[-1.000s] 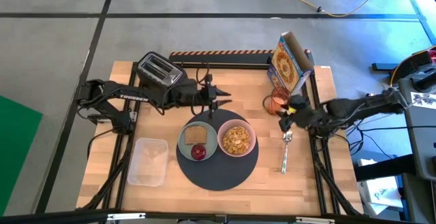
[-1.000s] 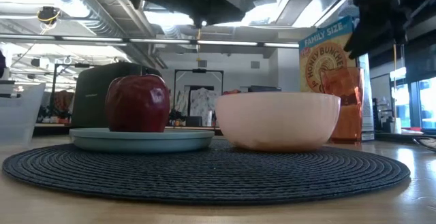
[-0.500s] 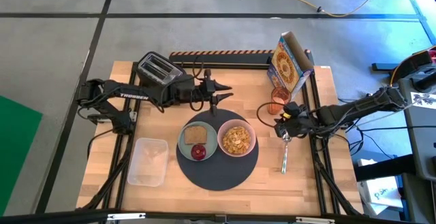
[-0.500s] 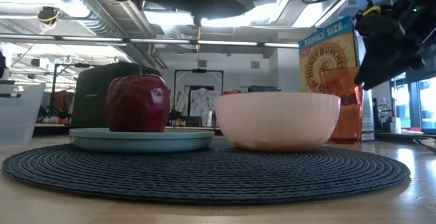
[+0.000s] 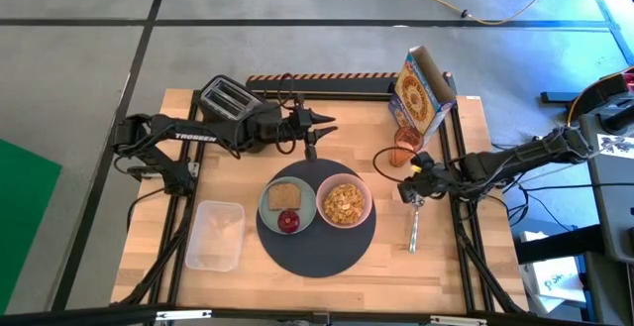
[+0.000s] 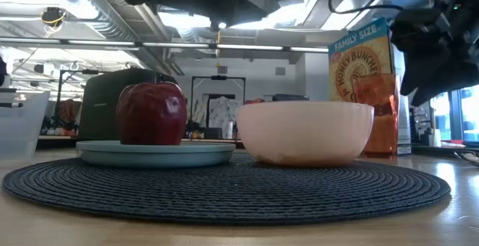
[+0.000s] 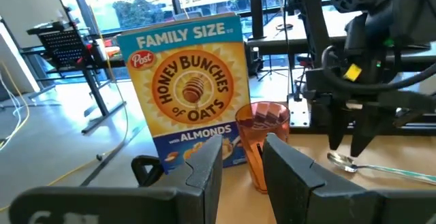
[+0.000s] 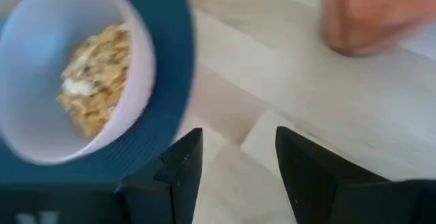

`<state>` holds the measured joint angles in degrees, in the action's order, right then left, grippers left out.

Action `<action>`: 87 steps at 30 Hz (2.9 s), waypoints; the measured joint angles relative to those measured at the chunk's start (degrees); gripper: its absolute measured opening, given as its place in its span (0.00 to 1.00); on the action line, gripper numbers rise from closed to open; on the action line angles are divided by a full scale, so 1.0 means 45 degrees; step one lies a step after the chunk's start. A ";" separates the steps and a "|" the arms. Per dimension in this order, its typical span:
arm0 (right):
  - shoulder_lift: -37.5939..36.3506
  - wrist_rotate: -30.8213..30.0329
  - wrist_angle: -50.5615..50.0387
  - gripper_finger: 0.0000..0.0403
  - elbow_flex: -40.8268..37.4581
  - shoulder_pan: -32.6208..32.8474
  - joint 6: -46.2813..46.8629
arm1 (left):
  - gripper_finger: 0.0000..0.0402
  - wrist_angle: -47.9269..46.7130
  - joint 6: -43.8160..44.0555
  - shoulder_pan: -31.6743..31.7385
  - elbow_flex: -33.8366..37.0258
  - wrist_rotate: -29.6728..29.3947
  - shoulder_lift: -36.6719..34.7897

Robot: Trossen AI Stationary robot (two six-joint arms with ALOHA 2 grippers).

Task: Arrange a breakfast setting
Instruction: Put the light blue spoon on the placemat

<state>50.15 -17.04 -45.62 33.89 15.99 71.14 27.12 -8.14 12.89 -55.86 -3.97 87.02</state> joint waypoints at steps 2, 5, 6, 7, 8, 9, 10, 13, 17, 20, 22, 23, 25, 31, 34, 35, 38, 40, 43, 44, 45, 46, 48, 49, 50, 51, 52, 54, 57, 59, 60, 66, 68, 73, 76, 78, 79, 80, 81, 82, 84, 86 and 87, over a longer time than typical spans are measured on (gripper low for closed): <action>0.0000 -0.0257 -0.0490 0.43 0.0000 0.0000 0.0709 | 0.24 0.0249 -0.0002 0.0071 0.0000 0.0007 0.0000; 0.0155 -0.0390 -0.1481 0.43 0.0000 0.0000 0.2162 | 0.24 0.0466 -0.0010 0.0118 -0.0005 0.0000 0.0000; 0.0265 -0.0273 -0.1759 0.43 0.0000 0.0025 0.2663 | 0.24 0.0464 -0.0019 0.0121 -0.0005 -0.0005 0.0000; 0.0424 -0.0124 -0.2004 0.43 0.0000 0.0034 0.3037 | 0.24 0.0459 -0.0080 0.0120 -0.0005 0.0000 0.0000; 0.0626 0.0098 -0.2164 0.43 0.0000 0.0034 0.3362 | 0.24 0.0469 -0.0250 0.0111 -0.0005 0.0000 0.0000; 0.0837 0.0323 -0.2187 0.43 0.0000 0.0034 0.3543 | 0.24 0.0469 -0.0417 0.0111 -0.0005 0.0000 0.0000; 0.1115 0.0564 -0.2168 0.43 0.0000 0.0034 0.3670 | 0.24 0.0464 -0.0595 0.0111 -0.0005 0.0005 0.0000; 0.1943 0.1022 -0.2186 0.43 0.0000 0.0029 0.3813 | 0.24 0.0449 -0.0933 0.0111 -0.0005 0.0000 0.0000; 0.3152 0.2309 -0.2152 0.43 0.0000 0.0104 0.4206 | 0.24 0.0145 -0.1035 0.0111 -0.0005 -0.0003 0.0000; 0.4021 0.3523 -0.1764 0.43 0.0000 0.0760 0.4449 | 0.24 -0.1059 -0.1765 0.0106 -0.0005 -0.0526 -0.0202; 0.4444 0.4136 -0.1247 0.43 0.0000 0.1287 0.4484 | 0.24 -0.2169 -0.2288 0.0101 -0.0005 -0.1803 -0.0627; 0.4593 0.4320 -0.0997 0.43 0.0000 0.1568 0.4641 | 0.24 -0.2697 -0.2335 0.0110 -0.0005 -0.2531 -0.0913; 0.4818 0.4363 -0.0421 0.43 0.0000 0.2121 0.5248 | 0.24 -0.3649 -0.2318 0.0118 -0.0005 -0.3753 -0.1526; 0.5443 0.4137 0.0288 0.43 0.0000 0.3296 0.6835 | 0.24 -0.5656 -0.1359 0.0054 -0.0012 -0.4254 -0.3262; 0.5943 0.4152 0.0215 0.41 0.0000 0.3751 0.7516 | 0.24 -0.6468 -0.0928 -0.0017 -0.0015 -0.4248 -0.3714; 0.6095 0.4117 0.0208 0.39 0.0022 0.3835 0.7688 | 0.24 -0.6478 -0.0875 -0.0053 -0.0022 -0.4252 -0.3730; 0.6378 0.4034 0.0275 0.33 0.0057 0.3966 0.7818 | 0.24 -0.6754 -0.0787 -0.0115 -0.0015 -0.4240 -0.3704; 0.6411 0.4000 0.0373 0.27 0.0048 0.3954 0.7809 | 0.24 -0.6696 -0.0825 -0.0132 -0.0015 -0.4237 -0.3632; 0.6377 0.3979 0.0306 0.17 0.0149 0.3954 0.7554 | 0.24 -0.6779 -0.0889 -0.0122 -0.0009 -0.4387 -0.3541; 0.6395 0.3978 0.0245 0.14 0.0227 0.3954 0.7497 | 0.24 -0.6777 -0.0894 -0.0122 -0.0005 -0.4510 -0.3541; 0.6411 0.3948 0.0262 0.10 0.0296 0.3954 0.7483 | 0.24 -0.6744 -0.0903 -0.0122 -0.0005 -0.4681 -0.3550; 0.6416 0.3824 0.0346 0.07 0.0383 0.3954 0.7469 | 0.24 -0.6725 -0.0942 -0.0122 -0.0005 -0.4812 -0.3570; 0.6421 0.3258 0.0824 0.03 0.0650 0.3954 0.7424 | 0.24 -0.6738 -0.0976 -0.0122 -0.0005 -0.5036 -0.3567; 0.6415 0.2938 0.1092 0.03 0.0754 0.3954 0.7343 | 0.24 -0.6744 -0.0981 -0.0117 -0.0005 -0.5093 -0.3560; 0.6411 0.2613 0.1281 0.03 0.0846 0.3949 0.7170 | 0.24 -0.6735 -0.0981 -0.0117 -0.0005 -0.5132 -0.3560; 0.6416 0.2296 0.1584 0.04 0.0911 0.3944 0.7073 | 0.24 -0.6707 -0.0983 -0.0117 -0.0005 -0.5204 -0.3560; 0.6420 0.1938 0.1951 0.05 0.1034 0.3936 0.6950 | 0.24 -0.6683 -0.0981 -0.0117 -0.0005 -0.5233 -0.3560; 0.6406 0.1501 0.2552 0.07 0.1213 0.3829 0.6710 | 0.24 -0.6686 -0.0982 -0.0117 -0.0005 -0.5237 -0.3560; 0.6418 0.1383 0.2644 0.05 0.1389 0.3766 0.6270 | 0.24 -0.6681 -0.0986 -0.0117 -0.0005 -0.5241 -0.3560; 0.6409 0.1206 0.2573 0.03 0.1592 0.3770 0.6123 | 0.24 -0.6702 -0.0986 -0.0117 -0.0005 -0.5241 -0.3560; 0.6402 0.1149 0.2572 0.03 0.1672 0.3794 0.6077 | 0.24 -0.6740 -0.0986 -0.0117 -0.0005 -0.5245 -0.3560; 0.6407 0.2635 0.3018 0.05 0.1904 0.4678 0.3083 | 0.24 -0.6997 -0.1001 -0.0117 -0.0005 -0.5676 -0.3560; 0.6407 0.3123 0.3361 0.05 0.1904 0.5040 0.2203 | 0.24 -0.6997 -0.0996 -0.0117 -0.0005 -0.5755 -0.3560; 0.6440 0.3013 0.4460 0.02 0.1904 0.5126 0.0247 | 0.24 -0.6977 -0.0896 -0.0117 -0.0005 -0.5751 -0.3560; 0.6709 0.3222 0.5851 0.02 0.1904 0.4676 -0.1057 | 0.24 -0.6977 -0.0693 -0.0117 -0.0005 -0.5746 -0.3560; 0.6977 0.3535 0.6898 0.02 0.1904 0.4390 -0.1817 | 0.24 -0.6977 -0.0641 -0.0117 -0.0005 -0.5741 -0.3560; 0.7111 0.3705 0.7350 0.02 0.1913 0.4269 -0.2160 | 0.24 -0.6982 -0.0641 -0.0117 -0.0005 -0.5741 -0.3560; 0.7197 0.3722 0.7658 0.02 0.1919 0.4193 -0.2378 | 0.24 -0.6982 -0.0636 -0.0117 -0.0005 -0.5732 -0.3560; 0.7253 0.3753 0.7814 0.02 0.1919 0.4098 -0.2530 | 0.24 -0.6981 -0.0636 -0.0117 -0.0005 -0.5706 -0.3560; 0.7271 0.3714 0.7955 0.02 0.1919 0.3981 -0.2570 | 0.24 -0.6982 -0.0636 -0.0117 -0.0005 -0.5693 -0.3560; 0.7174 0.3284 0.7979 0.03 0.1919 0.3753 -0.2427 | 0.24 -0.6996 -0.0625 -0.0117 -0.0005 -0.5678 -0.3560; 0.6831 0.2288 0.7513 0.03 0.1914 0.3579 -0.1908 | 0.24 -0.7047 -0.0611 -0.0117 -0.0005 -0.5673 -0.3560; 0.6615 0.1854 0.7383 0.03 0.1914 0.3500 -0.1685 | 0.24 -0.7080 -0.0607 -0.0117 -0.0005 -0.5673 -0.3560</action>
<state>79.92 -8.70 -12.40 42.50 31.74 63.56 -4.74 -10.87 12.36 -55.88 -29.50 71.00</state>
